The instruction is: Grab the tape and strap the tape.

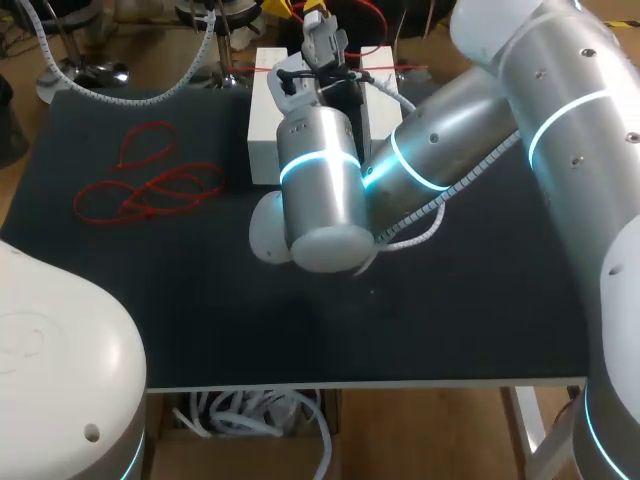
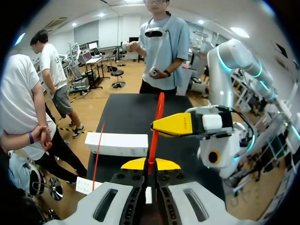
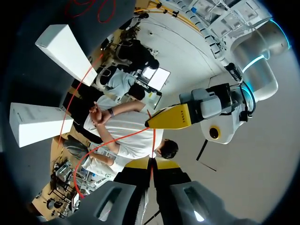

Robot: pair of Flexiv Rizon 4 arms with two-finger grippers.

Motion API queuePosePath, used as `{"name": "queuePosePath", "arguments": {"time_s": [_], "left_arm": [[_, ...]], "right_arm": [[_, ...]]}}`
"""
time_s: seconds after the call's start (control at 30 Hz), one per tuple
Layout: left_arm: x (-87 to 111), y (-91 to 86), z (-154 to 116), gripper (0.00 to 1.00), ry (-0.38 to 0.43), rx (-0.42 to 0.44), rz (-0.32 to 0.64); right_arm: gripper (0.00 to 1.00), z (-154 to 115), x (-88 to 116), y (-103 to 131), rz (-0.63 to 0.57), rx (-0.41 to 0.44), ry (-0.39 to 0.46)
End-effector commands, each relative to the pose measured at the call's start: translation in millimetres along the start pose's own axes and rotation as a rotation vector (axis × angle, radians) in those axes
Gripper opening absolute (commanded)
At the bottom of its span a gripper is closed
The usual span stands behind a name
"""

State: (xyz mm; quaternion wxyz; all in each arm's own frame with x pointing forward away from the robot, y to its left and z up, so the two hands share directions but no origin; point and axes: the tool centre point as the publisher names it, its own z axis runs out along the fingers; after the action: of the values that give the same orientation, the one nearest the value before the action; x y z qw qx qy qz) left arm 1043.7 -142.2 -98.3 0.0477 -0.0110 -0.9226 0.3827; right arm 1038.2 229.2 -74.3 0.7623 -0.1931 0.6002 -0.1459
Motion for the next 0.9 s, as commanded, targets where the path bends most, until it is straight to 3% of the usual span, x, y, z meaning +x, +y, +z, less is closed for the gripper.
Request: {"name": "queuePosePath", "arguments": {"time_s": [0.03, 0.53, 0.8, 0.83, 0.9], "left_arm": [[0.1, -1.1, -1, 0.00, 0.001, -0.003, -0.001], [0.1, -1.1, -1, 0.00, 0.001, -0.003, -0.001], [0.1, -1.1, -1, 0.00, 0.001, -0.003, -0.001], [0.1, -1.1, -1, 0.00, 0.001, -0.003, -0.001], [0.1, -1.1, -1, 0.00, 0.001, -0.003, -0.001]], "right_arm": [[0.00, 1, -1, 11, -0.013, 0.015, 0.001], [0.00, 5, -6, 30, -0.025, 0.025, 0.016], [0.00, -1, -9, 22, 0.015, 0.006, -0.006], [0.11, -3, -9, 20, 0.021, 0.002, -0.010], [0.17, -7, -8, 14, 0.025, -0.009, -0.018]]}}
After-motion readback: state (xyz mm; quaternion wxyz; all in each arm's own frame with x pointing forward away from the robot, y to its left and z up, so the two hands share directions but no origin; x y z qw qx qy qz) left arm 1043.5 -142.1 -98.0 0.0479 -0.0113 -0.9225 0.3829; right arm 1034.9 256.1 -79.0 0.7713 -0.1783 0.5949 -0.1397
